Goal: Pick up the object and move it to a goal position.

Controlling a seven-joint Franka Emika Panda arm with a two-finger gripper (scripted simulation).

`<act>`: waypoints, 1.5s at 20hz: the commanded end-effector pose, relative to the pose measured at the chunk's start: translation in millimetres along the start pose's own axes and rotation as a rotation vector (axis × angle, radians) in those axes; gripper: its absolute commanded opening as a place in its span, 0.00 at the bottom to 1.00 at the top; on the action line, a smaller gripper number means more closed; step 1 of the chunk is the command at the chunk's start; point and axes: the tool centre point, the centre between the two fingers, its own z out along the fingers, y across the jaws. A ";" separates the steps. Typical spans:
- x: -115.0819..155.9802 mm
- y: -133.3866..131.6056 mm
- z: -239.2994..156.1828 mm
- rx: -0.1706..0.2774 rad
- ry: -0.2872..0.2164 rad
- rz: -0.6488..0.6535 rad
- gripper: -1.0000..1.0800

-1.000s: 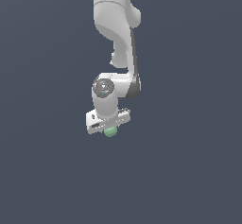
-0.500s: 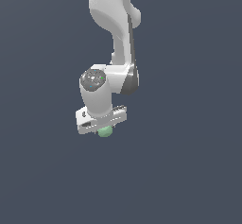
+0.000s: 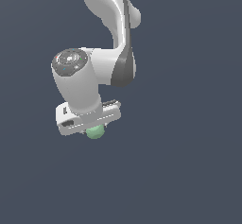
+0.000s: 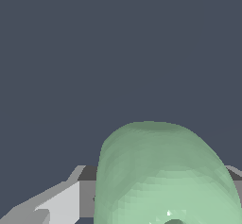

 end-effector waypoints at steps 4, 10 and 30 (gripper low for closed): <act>12.7 16.8 -34.8 0.001 -0.001 0.000 0.00; 24.2 31.5 -64.0 0.001 -0.001 0.000 0.00; 42.5 53.3 -105.1 0.001 -0.001 0.000 0.00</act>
